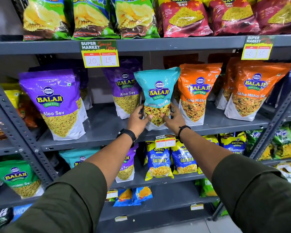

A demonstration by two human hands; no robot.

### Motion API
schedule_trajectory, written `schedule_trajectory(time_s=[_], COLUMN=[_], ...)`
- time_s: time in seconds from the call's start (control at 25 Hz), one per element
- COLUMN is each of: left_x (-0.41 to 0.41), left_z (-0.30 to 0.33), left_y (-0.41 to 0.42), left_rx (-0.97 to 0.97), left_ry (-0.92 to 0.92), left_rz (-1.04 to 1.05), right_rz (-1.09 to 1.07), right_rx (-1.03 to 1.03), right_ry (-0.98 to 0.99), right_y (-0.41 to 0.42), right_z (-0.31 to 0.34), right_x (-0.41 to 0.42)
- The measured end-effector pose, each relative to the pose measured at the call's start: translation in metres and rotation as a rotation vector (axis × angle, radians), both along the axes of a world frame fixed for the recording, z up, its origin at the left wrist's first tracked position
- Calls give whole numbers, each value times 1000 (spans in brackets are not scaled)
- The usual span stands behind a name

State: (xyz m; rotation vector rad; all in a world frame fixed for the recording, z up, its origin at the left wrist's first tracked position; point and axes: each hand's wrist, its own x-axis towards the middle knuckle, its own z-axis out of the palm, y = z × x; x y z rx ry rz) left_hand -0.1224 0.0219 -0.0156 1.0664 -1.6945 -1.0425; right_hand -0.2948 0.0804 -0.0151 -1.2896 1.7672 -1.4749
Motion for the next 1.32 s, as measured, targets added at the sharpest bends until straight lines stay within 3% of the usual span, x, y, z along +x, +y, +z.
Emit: schedule_trajectory(time_s=[0.16,0.24,0.32,0.6,1.04,1.32], left_x=[3,13,35,143,179,176], left_z=[7,-9,-47,-165,-261,-314], left_y=[20,38,59,72,34,-5], left_rx=[-56,-125,-97,158,284,328], left_ry=[51,85,68,-43,-91,-109], left_rz=[45,119,127,214,266,167], right_rz=[-127,-267,-239,11,131,194], right_rx=[15,-133,-228,31,491,455], right_ry=[98,213,248,87,52,-17], right_y=[17,38,55,39,-3,-39], right_z=[0,-18,-55,-179,-264,-284], right_x=[19,44,76,136,170,164])
